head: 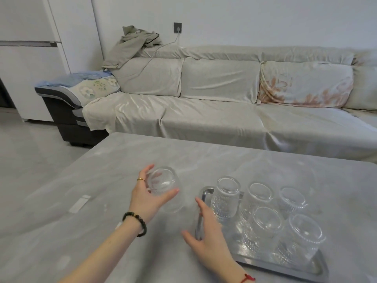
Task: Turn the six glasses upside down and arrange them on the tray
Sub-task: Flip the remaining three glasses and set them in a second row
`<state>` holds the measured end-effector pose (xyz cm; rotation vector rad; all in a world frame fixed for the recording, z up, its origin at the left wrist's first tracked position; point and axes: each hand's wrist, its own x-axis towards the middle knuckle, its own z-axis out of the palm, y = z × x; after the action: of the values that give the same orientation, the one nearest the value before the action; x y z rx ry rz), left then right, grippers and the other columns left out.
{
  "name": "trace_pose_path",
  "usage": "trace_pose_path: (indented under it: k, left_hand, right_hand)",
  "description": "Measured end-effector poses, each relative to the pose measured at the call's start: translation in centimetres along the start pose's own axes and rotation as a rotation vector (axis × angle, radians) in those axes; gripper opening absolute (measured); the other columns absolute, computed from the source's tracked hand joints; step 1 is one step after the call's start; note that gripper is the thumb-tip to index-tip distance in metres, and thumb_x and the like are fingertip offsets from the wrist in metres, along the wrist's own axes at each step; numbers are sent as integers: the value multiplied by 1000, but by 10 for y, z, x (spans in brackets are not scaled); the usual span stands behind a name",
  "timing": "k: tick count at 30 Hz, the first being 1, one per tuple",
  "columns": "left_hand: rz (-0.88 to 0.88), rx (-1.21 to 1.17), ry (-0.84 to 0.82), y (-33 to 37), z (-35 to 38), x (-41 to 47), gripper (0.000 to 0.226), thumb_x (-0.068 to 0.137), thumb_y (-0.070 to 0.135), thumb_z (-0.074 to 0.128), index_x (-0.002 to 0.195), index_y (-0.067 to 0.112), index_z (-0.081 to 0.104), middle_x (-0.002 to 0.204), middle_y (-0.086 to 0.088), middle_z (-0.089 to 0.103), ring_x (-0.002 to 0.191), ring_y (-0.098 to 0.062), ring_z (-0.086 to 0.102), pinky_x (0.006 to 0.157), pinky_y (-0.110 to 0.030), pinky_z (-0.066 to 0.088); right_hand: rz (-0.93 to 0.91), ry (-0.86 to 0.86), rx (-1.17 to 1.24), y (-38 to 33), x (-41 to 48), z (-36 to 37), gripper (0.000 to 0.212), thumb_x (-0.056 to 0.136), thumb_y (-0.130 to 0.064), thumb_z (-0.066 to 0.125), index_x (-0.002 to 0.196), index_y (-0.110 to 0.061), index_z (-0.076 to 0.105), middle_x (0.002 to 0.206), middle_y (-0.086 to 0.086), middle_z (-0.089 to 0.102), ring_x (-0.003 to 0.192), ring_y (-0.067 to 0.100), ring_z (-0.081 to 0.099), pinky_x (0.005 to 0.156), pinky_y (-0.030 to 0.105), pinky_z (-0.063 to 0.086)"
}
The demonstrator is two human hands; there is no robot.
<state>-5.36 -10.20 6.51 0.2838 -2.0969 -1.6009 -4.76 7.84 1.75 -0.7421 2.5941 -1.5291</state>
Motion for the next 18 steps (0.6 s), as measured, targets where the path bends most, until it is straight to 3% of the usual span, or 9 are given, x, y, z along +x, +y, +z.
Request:
trace_pose_path:
  k: [2,4,7,10,14,16,18]
  left_hand:
    - [21,11,-87,10,22,-22,84,38,44,86,108,51,40,100,22,58,92,17,53,74,-5,42]
    - [29,24,-156,15,45,-39,86,38,45,86,111,48,41,100,25,58,92,21,50,71,3,39]
    - [2,14,-204,18,74,-57,80,40,41,86,106,52,41,103,26,55,95,17,51,72,5,38]
    - [-27,1,-243,19,90,-66,88,44,38,86,116,47,37,106,23,54,100,7,52,77,-1,40]
    - [-73,-32,-329,11,101,-71,93,54,27,85,129,38,31,124,16,46,119,-5,43,103,-23,34]
    - [-98,-24,-374,4,102,-74,87,59,22,82,125,42,30,129,16,42,123,-6,39,103,-22,30]
    - [-158,31,-427,-7,103,-78,86,65,23,79,132,30,27,138,3,40,128,-13,37,103,-24,31]
  right_hand:
    - [14,47,6,-2,-4,-2,86,72,-31,68,129,-45,6,134,-30,18,129,-10,19,99,-3,10]
    - [58,127,-3,-1,-8,-7,93,69,-33,71,129,-46,1,135,-29,16,129,-8,18,107,11,16]
    - [160,199,-29,6,-16,-20,101,66,-32,74,142,-31,6,140,-20,23,134,4,24,106,19,21]
    - [239,210,-14,12,-21,-32,102,63,-26,76,142,-23,12,149,-3,30,135,15,31,107,25,28]
    - [295,243,62,16,-26,-37,99,60,-15,77,140,-17,18,142,6,41,129,19,40,104,27,37]
    - [313,267,76,18,-25,-38,95,63,-12,74,140,-14,18,142,9,41,128,20,42,101,24,36]
    - [338,276,64,20,-24,-38,89,68,-13,72,139,-11,18,142,12,42,127,22,44,100,25,38]
